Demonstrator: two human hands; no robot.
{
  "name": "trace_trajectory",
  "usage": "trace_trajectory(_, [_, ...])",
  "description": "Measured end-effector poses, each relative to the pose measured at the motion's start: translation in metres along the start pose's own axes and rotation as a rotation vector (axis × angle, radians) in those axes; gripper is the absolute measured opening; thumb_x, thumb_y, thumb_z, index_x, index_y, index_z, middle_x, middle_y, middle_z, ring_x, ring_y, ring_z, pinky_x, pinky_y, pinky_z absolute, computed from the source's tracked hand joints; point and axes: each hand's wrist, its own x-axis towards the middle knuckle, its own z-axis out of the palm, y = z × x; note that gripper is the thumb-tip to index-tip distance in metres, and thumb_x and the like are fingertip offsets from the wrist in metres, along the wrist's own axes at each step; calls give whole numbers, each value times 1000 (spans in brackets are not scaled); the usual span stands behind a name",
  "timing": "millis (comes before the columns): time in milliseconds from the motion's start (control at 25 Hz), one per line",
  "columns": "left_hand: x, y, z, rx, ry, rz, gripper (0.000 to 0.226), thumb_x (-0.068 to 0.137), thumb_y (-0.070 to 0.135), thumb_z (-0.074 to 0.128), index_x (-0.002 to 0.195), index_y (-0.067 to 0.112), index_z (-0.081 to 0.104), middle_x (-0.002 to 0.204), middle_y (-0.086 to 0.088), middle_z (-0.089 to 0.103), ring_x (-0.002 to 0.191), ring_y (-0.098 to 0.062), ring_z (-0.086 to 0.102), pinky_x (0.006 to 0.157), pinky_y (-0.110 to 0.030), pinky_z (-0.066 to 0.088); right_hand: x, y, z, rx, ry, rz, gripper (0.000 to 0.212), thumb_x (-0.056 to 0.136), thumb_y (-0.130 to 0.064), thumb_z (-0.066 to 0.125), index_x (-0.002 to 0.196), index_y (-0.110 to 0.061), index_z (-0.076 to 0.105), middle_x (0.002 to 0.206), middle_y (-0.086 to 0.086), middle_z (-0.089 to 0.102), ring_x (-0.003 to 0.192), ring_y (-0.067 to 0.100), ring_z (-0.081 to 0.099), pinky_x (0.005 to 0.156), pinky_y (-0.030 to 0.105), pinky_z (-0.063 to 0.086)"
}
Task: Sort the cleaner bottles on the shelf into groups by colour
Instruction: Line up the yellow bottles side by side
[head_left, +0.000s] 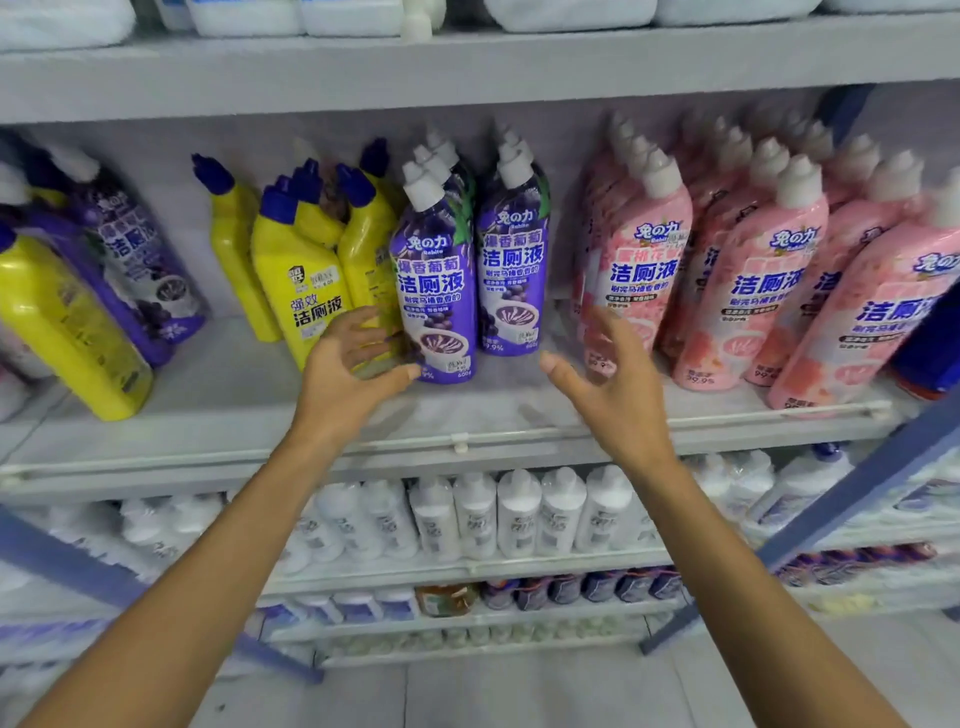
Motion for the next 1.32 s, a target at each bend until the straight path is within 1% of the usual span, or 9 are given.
trace_trajectory(160, [-7, 4, -41, -22, 34, 24, 81, 66, -2, 90, 137, 11, 53, 127, -18, 63, 114, -25, 64, 83, -16, 55, -2, -35, 46, 74, -168, -50, 74, 83, -45, 81, 147, -27, 48, 143, -14, 54, 130, 3, 53, 101, 42, 55])
trace_trajectory(360, [-4, 1, -112, -51, 49, 45, 75, 69, -9, 85, 135, 9, 54, 126, -15, 63, 113, -22, 62, 79, -12, 52, -1, -84, 112, 44, -215, -84, 76, 81, -40, 84, 147, -24, 49, 142, -9, 55, 125, 3, 56, 101, 35, 53])
trace_trajectory(440, [0, -5, -145, -67, 39, 46, 79, 65, 2, 92, 134, 14, 55, 127, -11, 63, 114, -18, 62, 83, -18, 55, 1, -105, 141, 23, -220, -92, 79, 80, -37, 85, 148, -19, 49, 143, -6, 55, 124, 6, 57, 102, 35, 53])
trace_trajectory(560, [10, -13, -181, -81, 24, 65, 86, 54, 29, 91, 133, 19, 57, 126, -4, 63, 114, -15, 62, 86, -23, 54, 3, -127, 178, -23, -205, -116, 85, 75, -52, 82, 147, -23, 49, 142, -7, 57, 124, 7, 58, 99, 41, 55])
trace_trajectory(680, [17, -15, -199, -103, -7, 88, 86, 54, 33, 91, 132, 24, 56, 125, -1, 63, 112, -10, 62, 87, -22, 52, 4, -142, 201, -60, -187, -109, 82, 77, -50, 82, 147, -27, 48, 144, -11, 54, 126, 5, 56, 98, 38, 55])
trace_trajectory(880, [41, -10, -181, -105, -35, 92, 88, 50, 38, 90, 130, 27, 55, 120, -1, 63, 106, -10, 63, 85, -21, 52, 19, -160, 206, -65, -102, -81, 75, 80, -38, 86, 145, -24, 50, 144, -10, 55, 127, 9, 56, 98, 32, 54])
trace_trajectory(1040, [75, 5, -139, -43, -25, 37, 84, 62, 12, 95, 136, 15, 55, 116, -2, 63, 107, -20, 63, 86, -28, 54, 53, -164, 201, -77, -12, -97, 72, 80, -32, 86, 142, -21, 53, 137, -5, 60, 119, 12, 60, 98, 36, 54])
trace_trajectory(1200, [96, 1, -120, 53, -38, 77, 54, 58, 27, 85, 107, 27, 61, 96, 1, 74, 90, -23, 72, 83, -46, 60, 97, -170, 206, -232, 49, -189, 60, 75, -30, 84, 128, -14, 61, 119, 8, 64, 110, 24, 60, 94, 38, 51])
trace_trajectory(1320, [100, -3, -123, 86, -27, 105, 45, 71, 13, 89, 107, 20, 64, 95, -3, 74, 84, -20, 72, 81, -37, 61, 128, -166, 212, -415, 18, -209, 54, 77, -33, 80, 122, -9, 62, 115, 13, 65, 108, 32, 58, 93, 41, 49])
